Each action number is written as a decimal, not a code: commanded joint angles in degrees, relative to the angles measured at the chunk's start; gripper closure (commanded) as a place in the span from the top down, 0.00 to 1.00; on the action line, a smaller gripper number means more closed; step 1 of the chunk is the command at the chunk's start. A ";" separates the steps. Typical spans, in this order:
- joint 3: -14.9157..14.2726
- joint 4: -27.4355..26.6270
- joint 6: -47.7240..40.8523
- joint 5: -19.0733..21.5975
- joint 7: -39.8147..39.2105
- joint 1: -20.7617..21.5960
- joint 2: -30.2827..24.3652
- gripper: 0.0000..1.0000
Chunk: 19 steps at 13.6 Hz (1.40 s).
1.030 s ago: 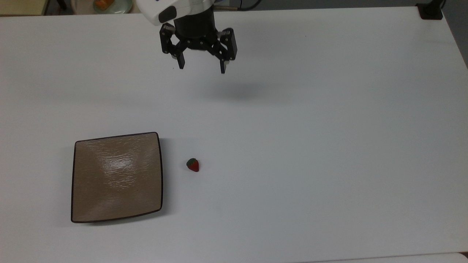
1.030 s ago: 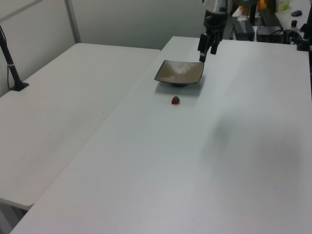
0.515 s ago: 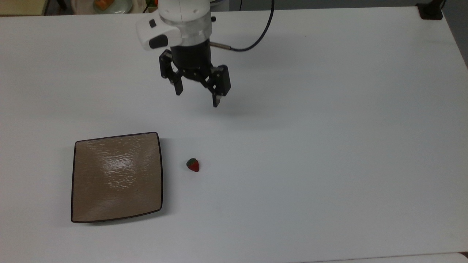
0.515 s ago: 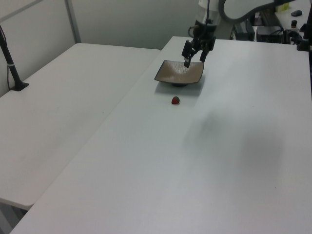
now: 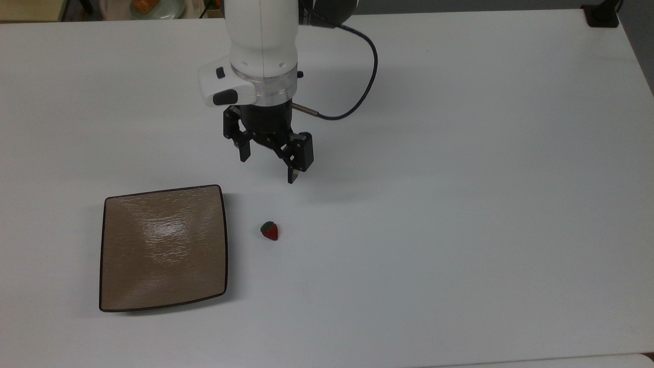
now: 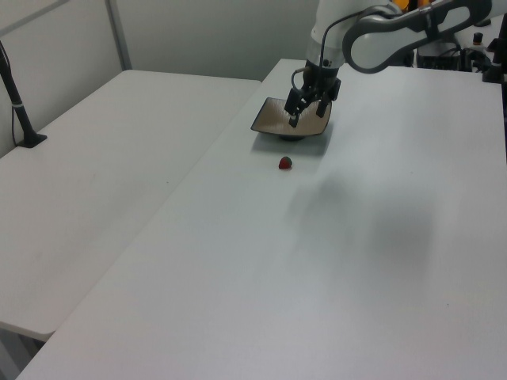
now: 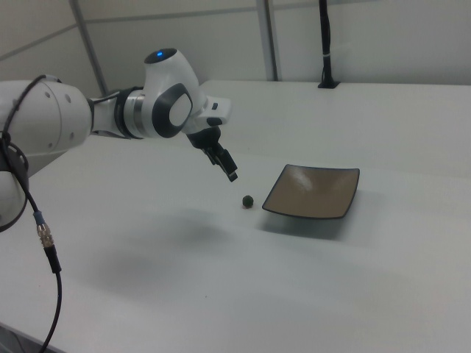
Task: Strawberries on a ceramic plate
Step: 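Move the open gripper down toward the red strawberry beside the plate, then lower the gripper around the strawberry and close the fingers on it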
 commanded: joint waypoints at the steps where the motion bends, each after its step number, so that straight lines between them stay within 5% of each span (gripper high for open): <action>1: -0.28 -1.82 6.07 -3.87 5.70 0.56 1.95 1.00; 19: -0.01 -1.56 20.60 -8.18 13.80 0.38 11.72 0.99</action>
